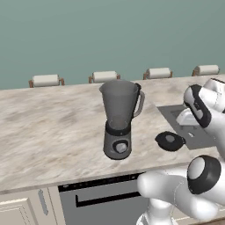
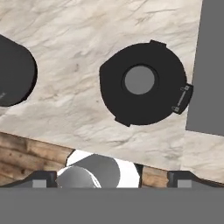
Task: Open the blender lid, put the peach in the blender, close the lid, and start the blender.
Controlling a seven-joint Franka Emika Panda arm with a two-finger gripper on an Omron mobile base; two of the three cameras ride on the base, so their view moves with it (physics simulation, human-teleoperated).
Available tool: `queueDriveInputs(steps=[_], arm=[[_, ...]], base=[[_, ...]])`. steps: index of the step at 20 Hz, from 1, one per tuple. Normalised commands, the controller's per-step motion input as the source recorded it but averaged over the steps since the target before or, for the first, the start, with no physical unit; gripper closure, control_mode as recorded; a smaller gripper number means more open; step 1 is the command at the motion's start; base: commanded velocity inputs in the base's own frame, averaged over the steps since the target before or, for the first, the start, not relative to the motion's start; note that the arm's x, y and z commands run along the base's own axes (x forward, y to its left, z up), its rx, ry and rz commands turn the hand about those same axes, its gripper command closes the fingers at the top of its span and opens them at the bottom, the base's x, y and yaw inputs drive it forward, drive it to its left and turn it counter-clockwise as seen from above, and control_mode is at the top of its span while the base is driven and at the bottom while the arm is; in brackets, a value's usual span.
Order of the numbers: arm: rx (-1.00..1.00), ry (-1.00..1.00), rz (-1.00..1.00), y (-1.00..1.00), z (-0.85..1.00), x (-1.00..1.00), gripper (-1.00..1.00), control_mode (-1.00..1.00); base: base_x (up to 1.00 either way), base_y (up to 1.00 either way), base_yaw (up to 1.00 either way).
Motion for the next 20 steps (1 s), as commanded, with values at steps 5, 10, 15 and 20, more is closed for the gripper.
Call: queueDriveInputs(steps=[5,10,15,20], arm=[[-0.02,0.11,-0.11,0.27,-0.56,0.49,-1.0,-1.0],[0.0,0.02,-0.19,0.0,-0.39,0.27,-1.0,-1.0],[-0.05,0.0,-0.17,0.04,-0.34,0.15,-1.0,-1.0],[-0.05,0.0,-0.08,0.01,-0.2,0.28,-1.0,-1.0]], base=[[0.0,0.0,0.0],[0.0,0.0,0.0],[0.0,0.0,0.0],[0.0,0.0,0.0]])
